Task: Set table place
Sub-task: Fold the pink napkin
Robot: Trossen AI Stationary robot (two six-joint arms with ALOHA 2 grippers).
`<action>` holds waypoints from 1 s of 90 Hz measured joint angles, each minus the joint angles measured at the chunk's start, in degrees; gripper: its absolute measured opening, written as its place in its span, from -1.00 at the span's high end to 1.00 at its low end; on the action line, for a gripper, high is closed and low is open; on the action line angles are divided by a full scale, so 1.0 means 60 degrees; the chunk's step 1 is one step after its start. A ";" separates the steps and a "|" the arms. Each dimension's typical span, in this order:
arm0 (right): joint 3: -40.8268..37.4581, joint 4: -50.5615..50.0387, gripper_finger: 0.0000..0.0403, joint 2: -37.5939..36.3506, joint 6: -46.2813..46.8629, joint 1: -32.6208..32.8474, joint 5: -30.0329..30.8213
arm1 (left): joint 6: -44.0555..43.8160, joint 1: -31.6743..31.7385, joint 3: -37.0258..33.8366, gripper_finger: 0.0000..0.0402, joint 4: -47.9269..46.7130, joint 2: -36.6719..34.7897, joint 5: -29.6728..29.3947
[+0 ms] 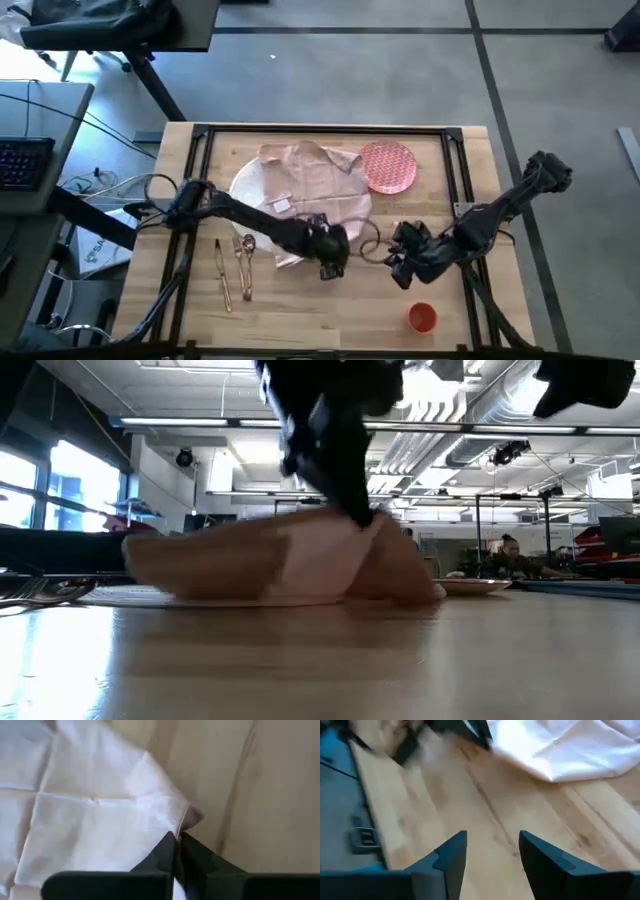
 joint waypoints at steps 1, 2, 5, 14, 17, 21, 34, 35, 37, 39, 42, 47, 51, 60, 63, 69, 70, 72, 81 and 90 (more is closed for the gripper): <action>0.0000 -0.0002 0.20 0.0078 -0.0003 -0.0008 0.0037 | -0.0062 0.0019 0.0000 0.99 0.0029 -0.0069 0.0032; 0.0000 0.0000 0.20 0.0154 -0.0008 -0.0019 0.0067 | -0.0117 0.0036 0.0000 1.00 0.0050 -0.0131 0.0060; 0.0000 0.0008 0.20 0.0389 -0.0029 -0.0040 0.0203 | -0.0279 0.0094 0.0000 1.00 0.0082 -0.0284 0.0120; 0.0000 0.0216 0.20 0.1146 -0.0444 -0.0101 0.0609 | -0.0457 0.0344 0.0000 1.00 0.0143 -0.0615 0.0463; 0.0000 0.0304 0.20 0.1392 -0.0568 -0.0104 0.0710 | -0.0461 0.0436 0.0000 1.00 0.0120 -0.0672 0.0684; 0.0000 0.0478 0.20 0.1672 -0.0717 -0.0155 0.0826 | -0.0461 0.0557 0.0000 1.00 0.0124 -0.0684 0.0965; 0.0011 0.1033 0.09 0.2450 -0.0653 -0.0417 0.0572 | -0.0477 0.0859 -0.0004 1.00 0.0086 -0.0653 0.1786; 0.0011 0.1093 0.08 0.2496 -0.0631 -0.0433 0.0569 | -0.0486 0.0881 -0.0004 1.00 0.0088 -0.0655 0.1830; 0.0011 0.1224 0.05 0.2589 -0.0598 -0.0470 0.0573 | -0.0506 0.0911 -0.0004 1.00 0.0093 -0.0656 0.1869; 0.0011 0.1349 0.02 0.2685 -0.0588 -0.0480 0.0593 | -0.0534 0.0939 -0.0004 1.00 0.0097 -0.0661 0.1893; 0.0011 0.1517 -0.03 0.2820 -0.0617 -0.0534 0.0596 | -0.0537 0.0970 -0.0004 1.00 0.0099 -0.0666 0.1934; 0.0011 0.1772 -0.10 0.3046 -0.0877 -0.0624 0.0535 | -0.0537 0.1005 -0.0004 1.00 0.0094 -0.0662 0.2047; 0.0011 0.1823 -0.14 0.3194 -0.1092 -0.0720 0.0377 | -0.0537 0.1056 -0.0004 1.00 0.0077 -0.0662 0.2197; 0.0004 0.2231 -0.15 0.3296 -0.1476 -0.1004 -0.0035 | -0.0537 0.1105 -0.0004 1.00 -0.0124 -0.0662 0.2372; -0.0012 0.2562 -0.14 0.3309 -0.1595 -0.1098 -0.0057 | -0.0535 0.1105 -0.0026 1.00 -0.0229 -0.0662 0.2374; -0.0189 0.3559 -0.09 0.3312 -0.1754 -0.1289 -0.0045 | -0.0537 0.1121 -0.0073 1.00 -0.0478 -0.0662 0.2376; -0.0228 0.3709 -0.08 0.3312 -0.1736 -0.1314 -0.0020 | -0.0537 0.1125 -0.0073 1.00 -0.0528 -0.0662 0.2377; -0.0309 0.4015 -0.06 0.3312 -0.1670 -0.1359 0.0065 | -0.0537 0.1138 -0.0073 1.00 -0.0608 -0.0662 0.2376; -0.0746 0.4978 -0.02 0.3357 -0.0927 -0.1449 0.0994 | -0.0540 0.1199 -0.0073 1.00 -0.0900 -0.0662 0.2591; -0.1172 0.5506 -0.05 0.3400 -0.0645 -0.1460 0.2034 | -0.0548 0.1230 -0.0073 1.00 -0.0947 -0.0662 0.2784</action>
